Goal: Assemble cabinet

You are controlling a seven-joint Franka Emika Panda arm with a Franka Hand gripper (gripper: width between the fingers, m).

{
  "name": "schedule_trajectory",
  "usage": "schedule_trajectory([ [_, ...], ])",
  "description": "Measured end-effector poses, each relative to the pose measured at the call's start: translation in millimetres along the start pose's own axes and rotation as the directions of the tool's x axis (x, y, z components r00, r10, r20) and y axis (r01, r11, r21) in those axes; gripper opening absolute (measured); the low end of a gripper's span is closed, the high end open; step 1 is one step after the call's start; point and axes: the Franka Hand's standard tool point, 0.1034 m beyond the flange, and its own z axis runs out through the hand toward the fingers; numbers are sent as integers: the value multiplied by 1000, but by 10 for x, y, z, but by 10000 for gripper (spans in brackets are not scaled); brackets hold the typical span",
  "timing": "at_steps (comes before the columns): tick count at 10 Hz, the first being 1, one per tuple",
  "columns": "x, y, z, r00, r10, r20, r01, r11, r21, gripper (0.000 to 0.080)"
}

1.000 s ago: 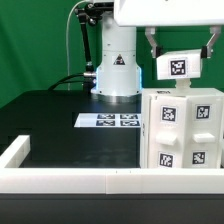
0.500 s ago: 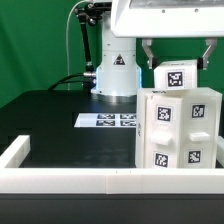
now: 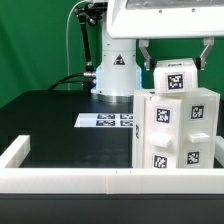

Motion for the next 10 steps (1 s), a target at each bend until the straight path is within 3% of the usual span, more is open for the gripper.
schedule_trajectory([
  [5,0,0,0,1000,26,0,-26,1000,0,558],
  [7,-3,-5,3,981,192,1,-192,981,1,559],
  [10,-6,-48,12,840,543,-19,-542,840,23,560],
])
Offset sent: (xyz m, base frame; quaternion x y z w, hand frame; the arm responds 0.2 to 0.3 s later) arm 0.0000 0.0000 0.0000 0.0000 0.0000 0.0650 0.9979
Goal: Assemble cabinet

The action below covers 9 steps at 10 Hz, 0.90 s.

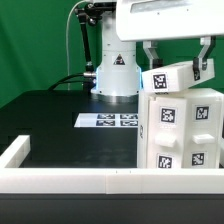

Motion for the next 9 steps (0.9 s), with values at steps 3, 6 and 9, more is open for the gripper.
schedule_trajectory([
  [3,-21,-59,14,946,324,10,-324,946,21,560],
  [6,-23,-139,17,783,621,38,-623,781,55,560],
  [9,-27,-162,10,591,803,77,-807,589,46,560],
])
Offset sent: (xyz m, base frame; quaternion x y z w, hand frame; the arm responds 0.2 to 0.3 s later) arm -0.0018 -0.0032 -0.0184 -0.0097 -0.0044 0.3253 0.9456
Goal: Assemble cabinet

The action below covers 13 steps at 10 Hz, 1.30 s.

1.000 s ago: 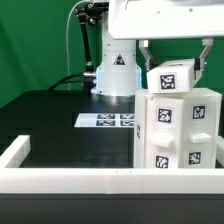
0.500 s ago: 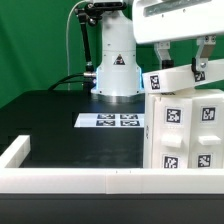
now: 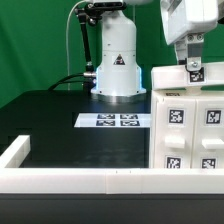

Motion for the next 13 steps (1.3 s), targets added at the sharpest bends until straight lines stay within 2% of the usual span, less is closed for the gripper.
schedule_trajectory([
  [1,-28,11,15,998,66,9,-66,998,-3,619],
  [2,-32,12,15,1000,26,10,-26,1000,-3,751],
  [3,-35,8,7,1000,24,10,-24,1000,-1,789],
  [5,-91,-86,-310,998,-36,47,34,999,41,797],
  [6,-79,-49,-247,998,-42,42,41,999,31,797],
  [8,-79,-44,-227,995,-92,37,91,995,28,797],
  [9,-85,-45,-203,961,-275,11,275,961,12,797],
  [11,-100,-79,-203,878,-479,4,478,878,16,797],
  [13,-91,-83,-180,736,-677,5,676,736,17,797],
])
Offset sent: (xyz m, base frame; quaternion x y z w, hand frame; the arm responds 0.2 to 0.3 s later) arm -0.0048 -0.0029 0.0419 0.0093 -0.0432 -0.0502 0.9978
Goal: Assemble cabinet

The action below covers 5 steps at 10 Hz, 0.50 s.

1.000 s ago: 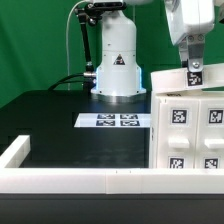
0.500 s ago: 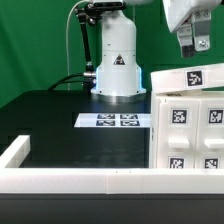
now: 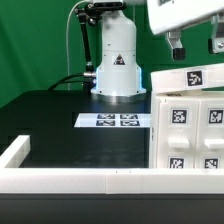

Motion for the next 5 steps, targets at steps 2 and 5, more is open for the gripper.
schedule_trajectory([
  [2,-7,-21,-8,989,-145,8,145,989,-3,797],
  [5,1,-8,5,932,-364,9,364,932,-4,797],
])
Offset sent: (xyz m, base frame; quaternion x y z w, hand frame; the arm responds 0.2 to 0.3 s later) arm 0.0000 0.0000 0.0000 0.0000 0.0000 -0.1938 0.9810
